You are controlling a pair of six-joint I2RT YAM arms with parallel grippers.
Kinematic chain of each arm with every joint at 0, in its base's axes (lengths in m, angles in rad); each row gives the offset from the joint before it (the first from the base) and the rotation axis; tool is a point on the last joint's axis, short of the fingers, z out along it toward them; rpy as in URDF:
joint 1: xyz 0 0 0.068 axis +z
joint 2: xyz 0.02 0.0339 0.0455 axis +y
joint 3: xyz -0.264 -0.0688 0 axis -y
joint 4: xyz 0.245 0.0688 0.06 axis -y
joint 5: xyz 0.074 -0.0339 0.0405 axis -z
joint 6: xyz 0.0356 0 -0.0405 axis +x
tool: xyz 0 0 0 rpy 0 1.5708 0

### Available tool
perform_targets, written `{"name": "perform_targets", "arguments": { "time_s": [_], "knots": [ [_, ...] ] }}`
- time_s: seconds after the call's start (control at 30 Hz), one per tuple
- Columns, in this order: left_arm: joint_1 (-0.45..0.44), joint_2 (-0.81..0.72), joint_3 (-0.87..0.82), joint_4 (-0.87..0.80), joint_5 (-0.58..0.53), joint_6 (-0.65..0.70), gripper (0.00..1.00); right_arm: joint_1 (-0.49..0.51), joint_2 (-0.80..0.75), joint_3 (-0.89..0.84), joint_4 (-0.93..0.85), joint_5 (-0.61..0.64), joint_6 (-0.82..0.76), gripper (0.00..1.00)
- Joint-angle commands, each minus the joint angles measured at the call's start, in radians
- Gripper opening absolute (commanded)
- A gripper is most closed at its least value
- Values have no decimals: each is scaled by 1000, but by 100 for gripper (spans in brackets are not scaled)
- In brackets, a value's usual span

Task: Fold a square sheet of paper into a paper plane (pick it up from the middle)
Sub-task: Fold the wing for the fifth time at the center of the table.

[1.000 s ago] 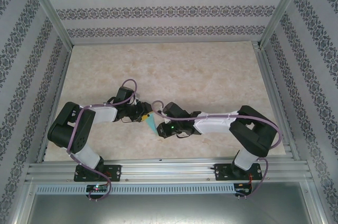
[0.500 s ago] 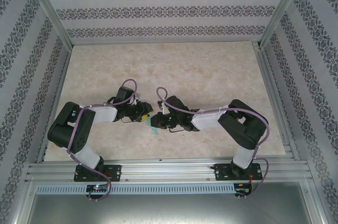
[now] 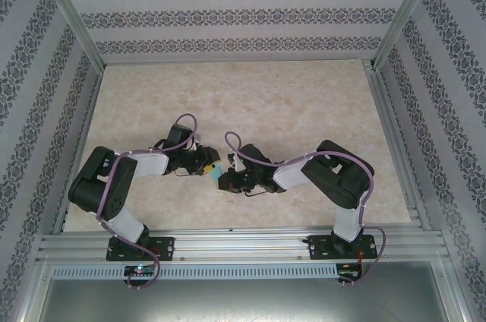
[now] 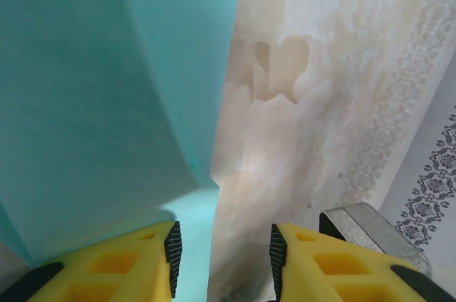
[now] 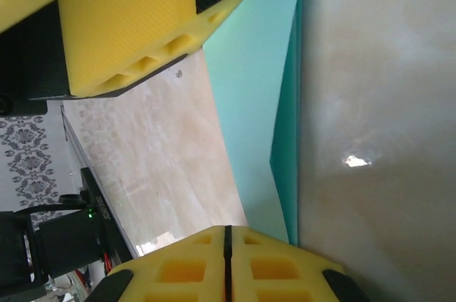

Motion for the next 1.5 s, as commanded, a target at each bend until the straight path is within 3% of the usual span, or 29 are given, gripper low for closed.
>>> {"name": "perform_targets", "arguments": {
  "time_s": [0.0, 0.5, 0.77, 0.9, 1.0, 1.17, 1.47],
  "knots": [
    [7, 28, -1, -86, -52, 29, 41, 18, 23, -39, -17, -38, 12, 11],
    [6, 30, -7, -89, -58, 27, 41, 54, -80, -159, -82, -13, 10, 12],
    [7, 22, -7, -89, -53, 32, 41, 43, -187, -24, -237, 42, -42, 13],
    [6, 21, -8, -91, -52, 32, 41, 50, -174, 55, -207, 65, 0, 12],
    [6, 18, -10, -90, -50, 31, 42, 55, -159, 129, -286, 106, -22, 13],
    [6, 15, -8, -92, -49, 33, 42, 17, -83, 150, -267, 182, 89, 12],
    [7, 10, -4, -98, -46, 35, 42, 17, 11, 190, -207, 158, 144, 11]
  ]
}}
